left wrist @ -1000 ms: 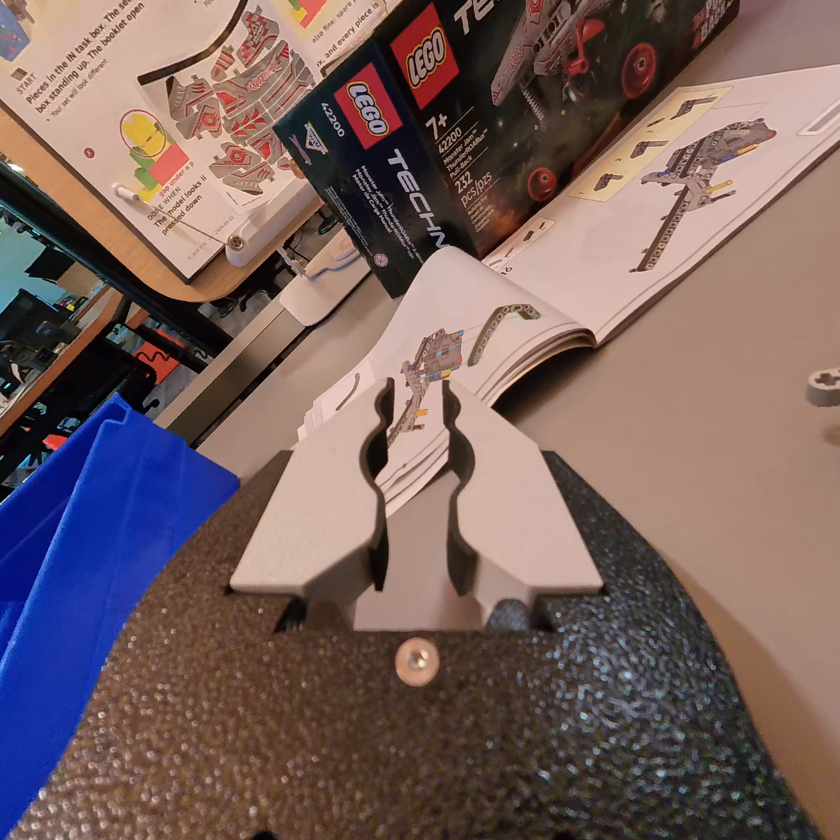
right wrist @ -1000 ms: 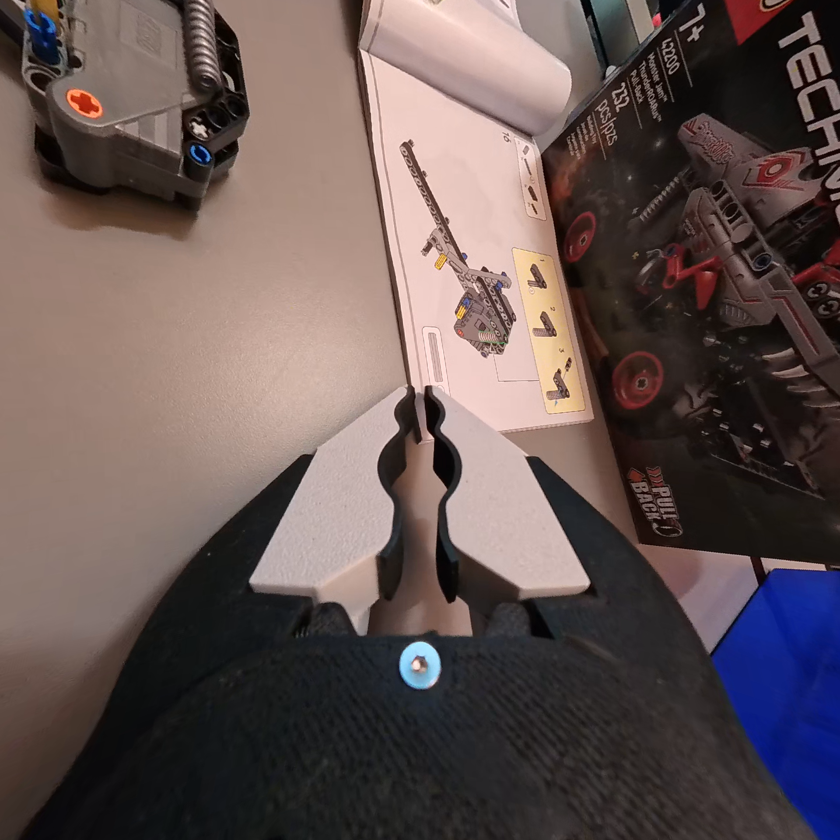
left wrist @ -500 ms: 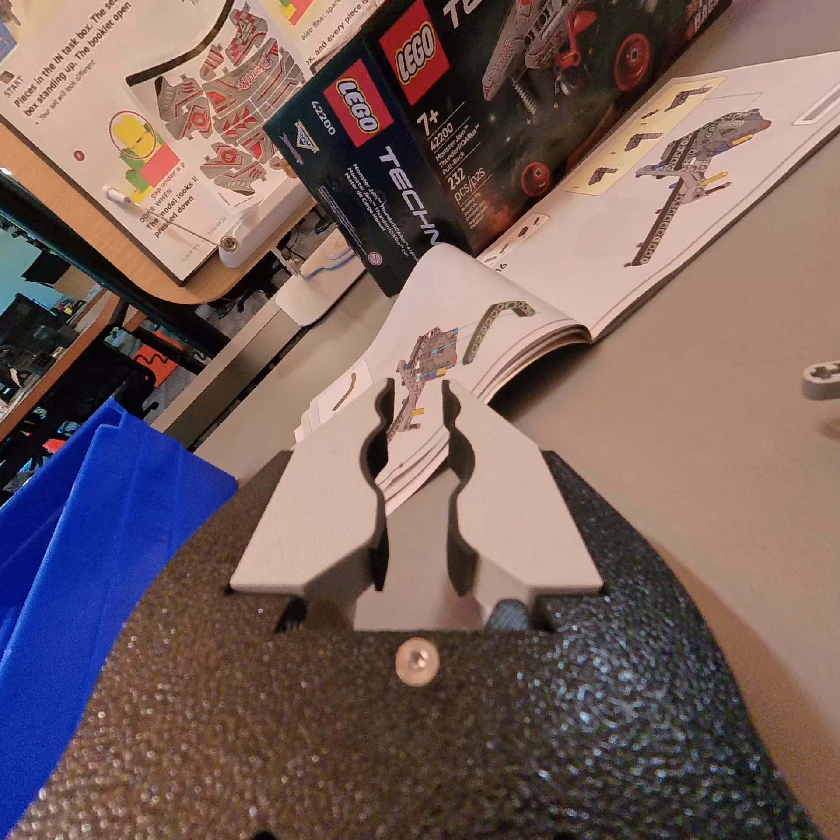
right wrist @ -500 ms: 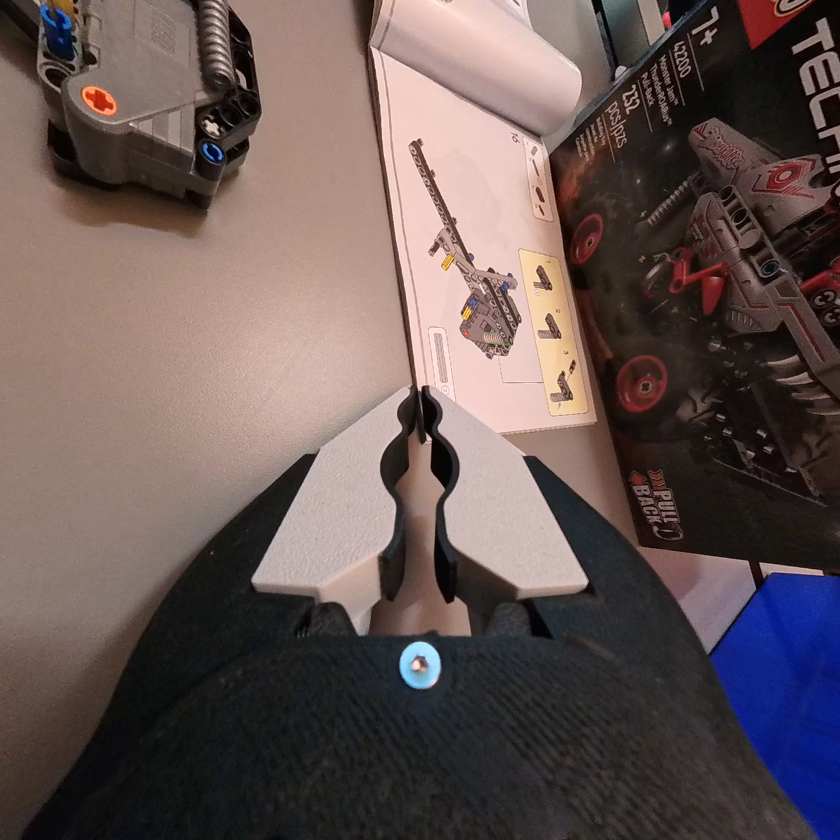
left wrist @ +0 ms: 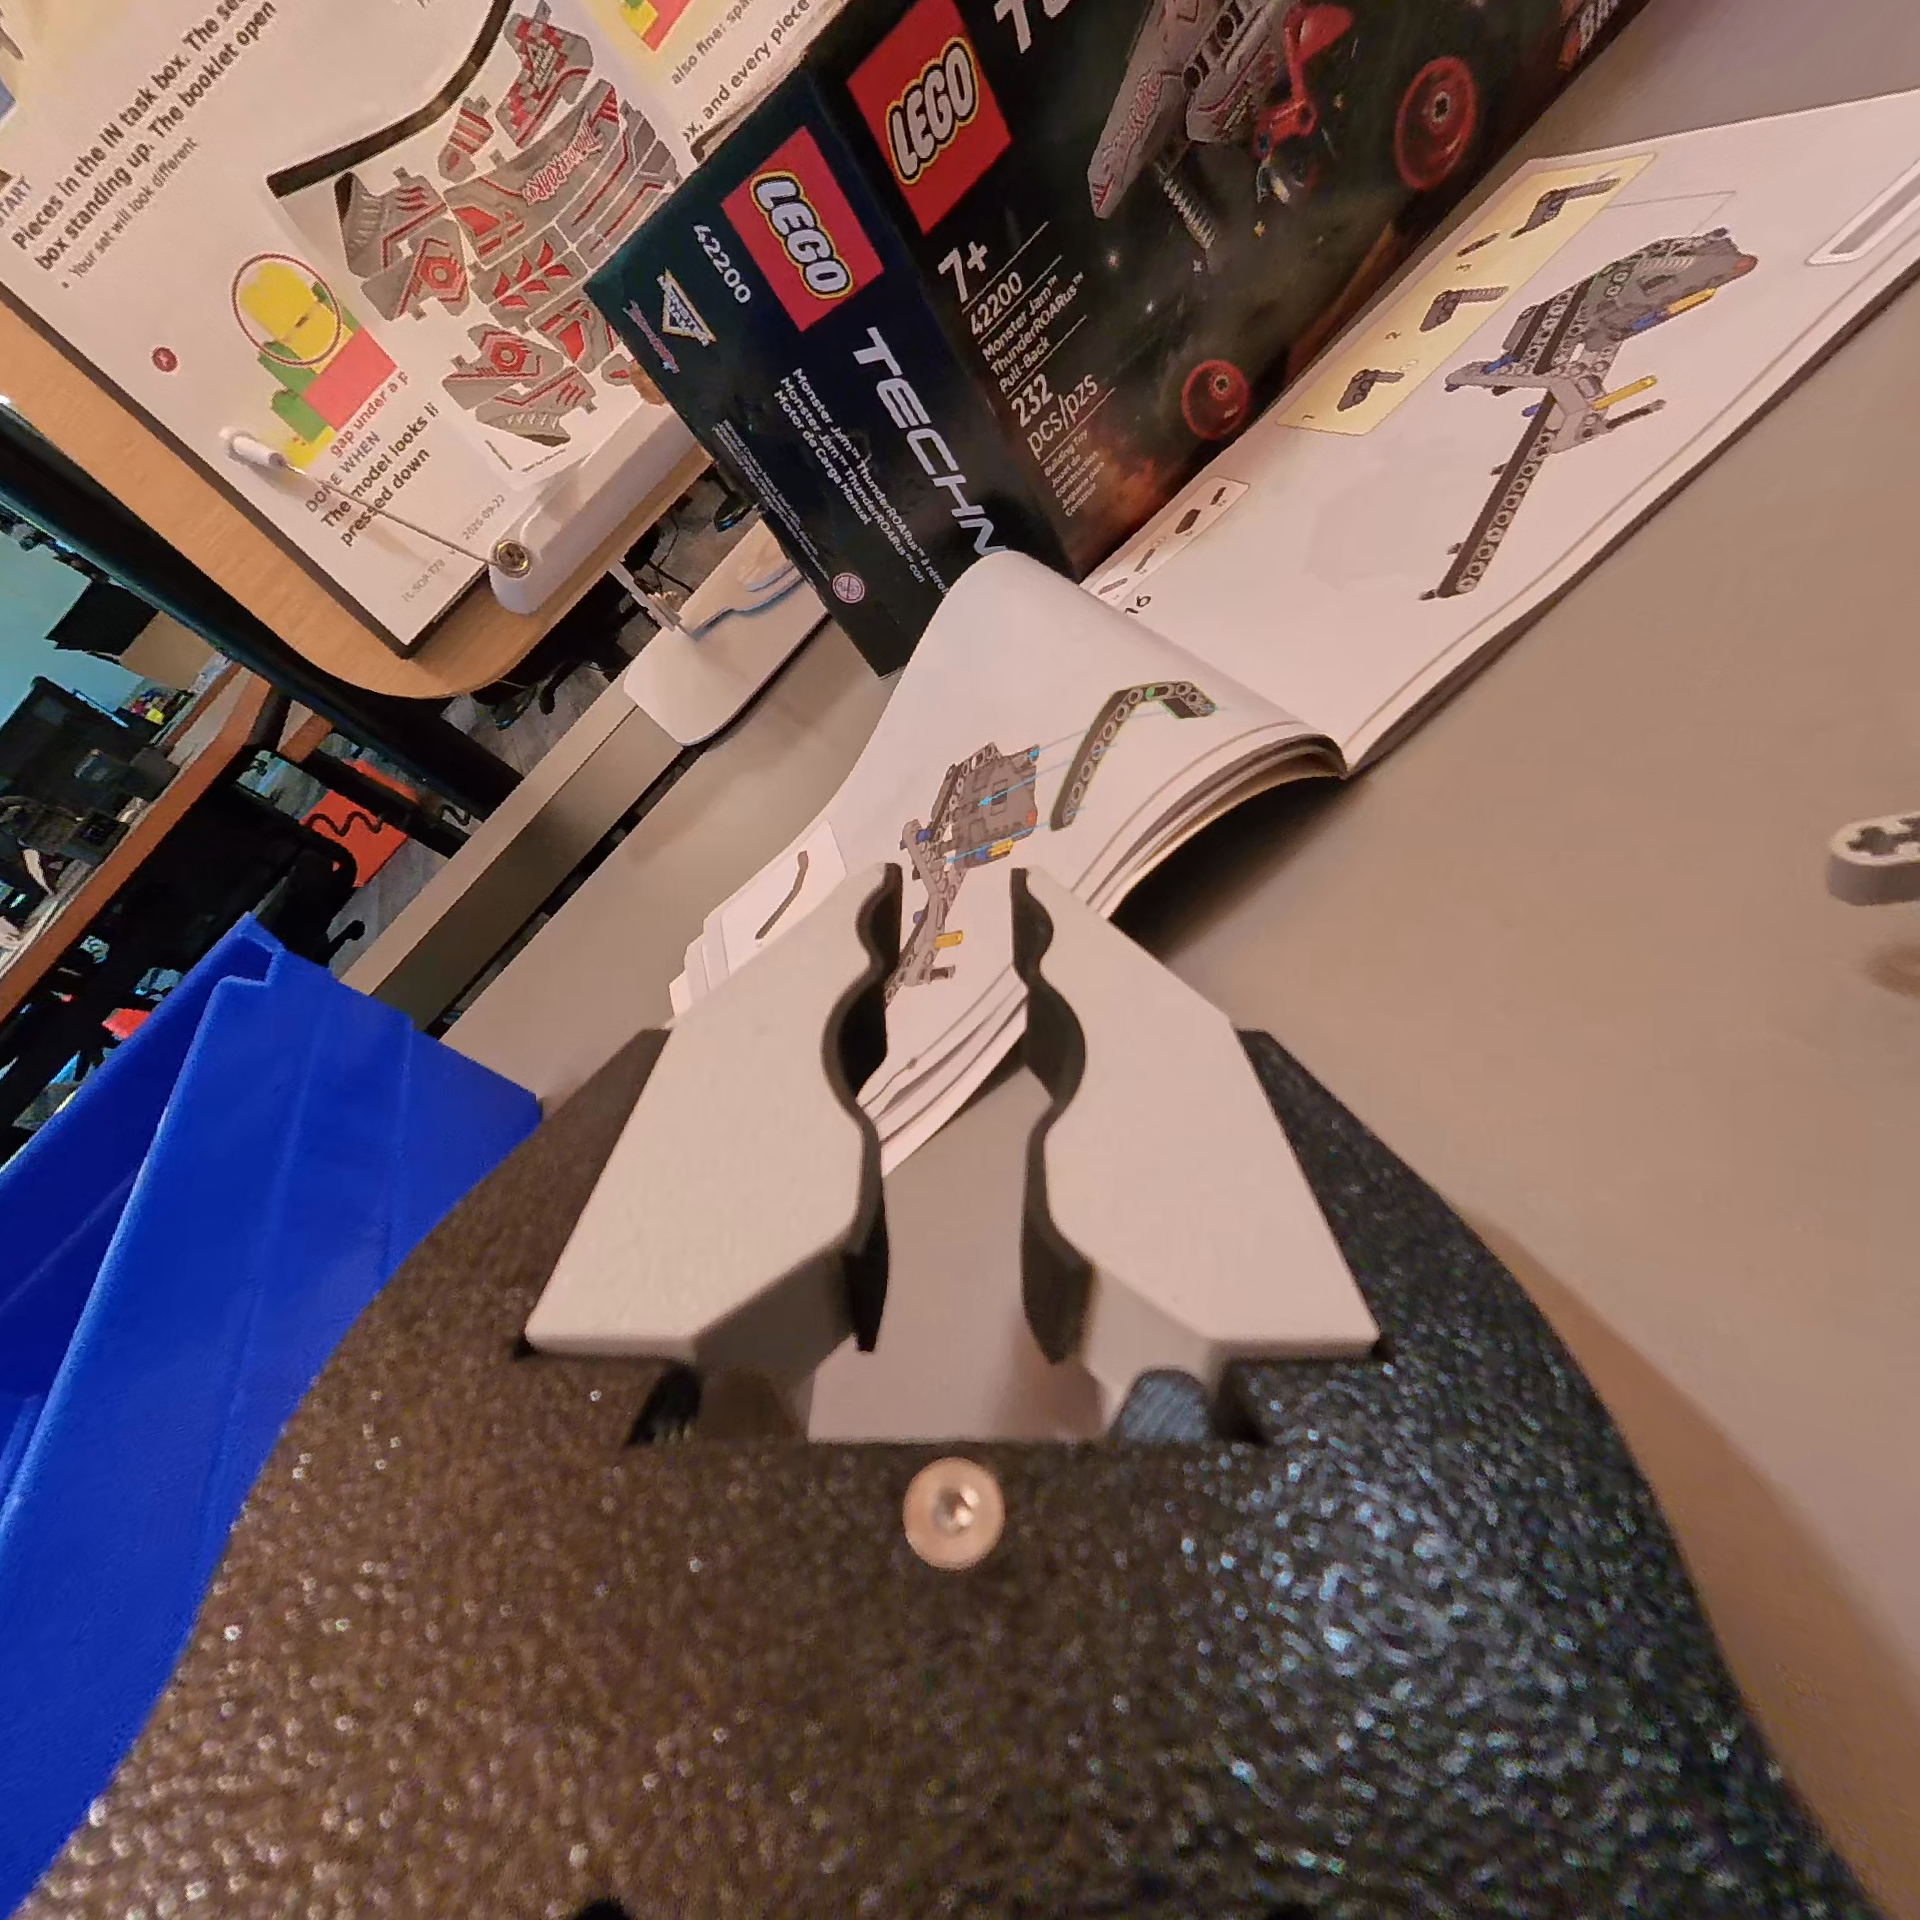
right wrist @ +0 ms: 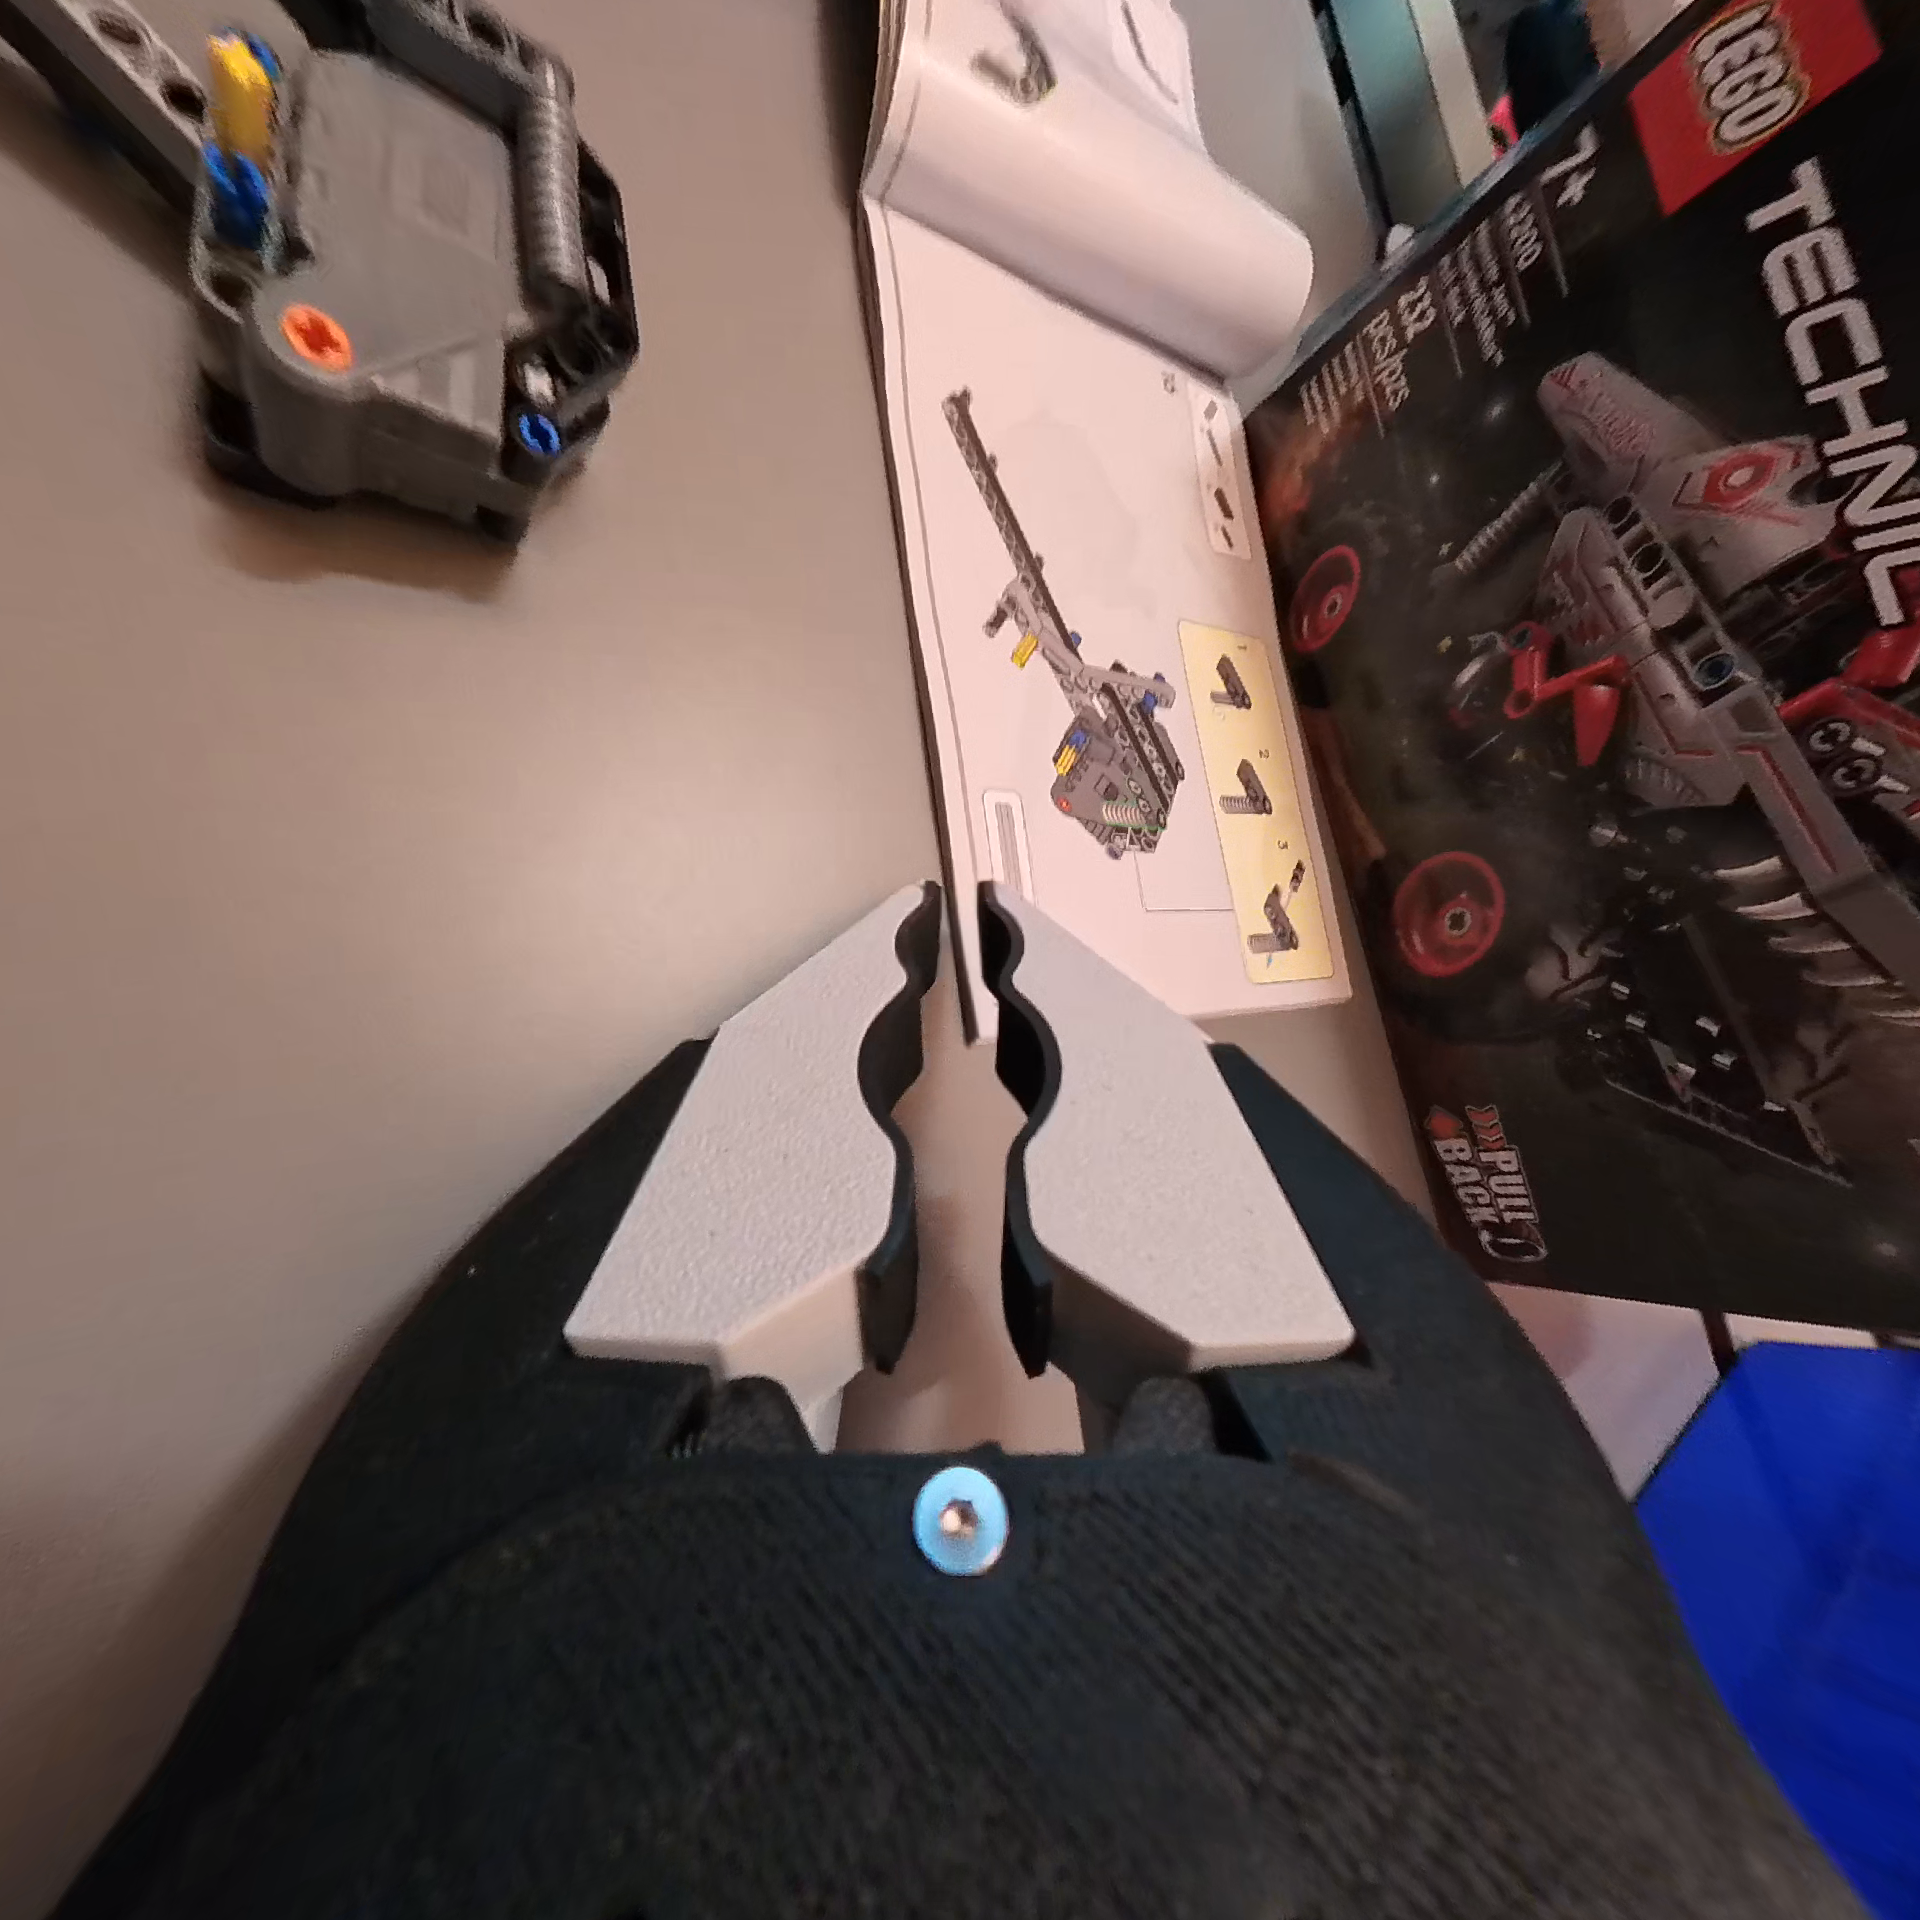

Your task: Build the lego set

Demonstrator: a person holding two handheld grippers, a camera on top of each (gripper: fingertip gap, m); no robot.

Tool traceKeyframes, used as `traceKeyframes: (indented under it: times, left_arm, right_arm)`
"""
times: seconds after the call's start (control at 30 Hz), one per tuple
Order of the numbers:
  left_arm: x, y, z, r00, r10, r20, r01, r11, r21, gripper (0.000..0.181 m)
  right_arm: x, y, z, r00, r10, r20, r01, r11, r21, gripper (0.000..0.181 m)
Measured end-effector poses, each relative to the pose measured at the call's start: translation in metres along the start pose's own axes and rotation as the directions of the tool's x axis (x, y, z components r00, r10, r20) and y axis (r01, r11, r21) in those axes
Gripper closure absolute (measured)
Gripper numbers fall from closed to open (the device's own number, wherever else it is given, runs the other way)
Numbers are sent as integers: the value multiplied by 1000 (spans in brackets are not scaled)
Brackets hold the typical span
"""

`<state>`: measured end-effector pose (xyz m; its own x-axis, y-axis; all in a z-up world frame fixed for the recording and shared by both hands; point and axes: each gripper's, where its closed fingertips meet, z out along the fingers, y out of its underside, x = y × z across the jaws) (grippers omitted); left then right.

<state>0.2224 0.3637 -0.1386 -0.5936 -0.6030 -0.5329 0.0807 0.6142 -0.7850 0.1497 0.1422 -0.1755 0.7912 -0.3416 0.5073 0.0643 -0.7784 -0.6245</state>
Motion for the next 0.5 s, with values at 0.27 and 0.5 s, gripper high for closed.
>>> traceKeyframes:
  times: [0.27,0.5]
  left_arm:
    - [-5,1,1,1000,7,19,-7,1000,4,164]
    - [0,-1,0,1000,25,-7,-25,1000,18,164]
  right_arm:
    - [-24,-79,-15,958,92,272,-186,921,342,158]
    - [-46,-127,-6,819,-61,570,-132,948,290,141]
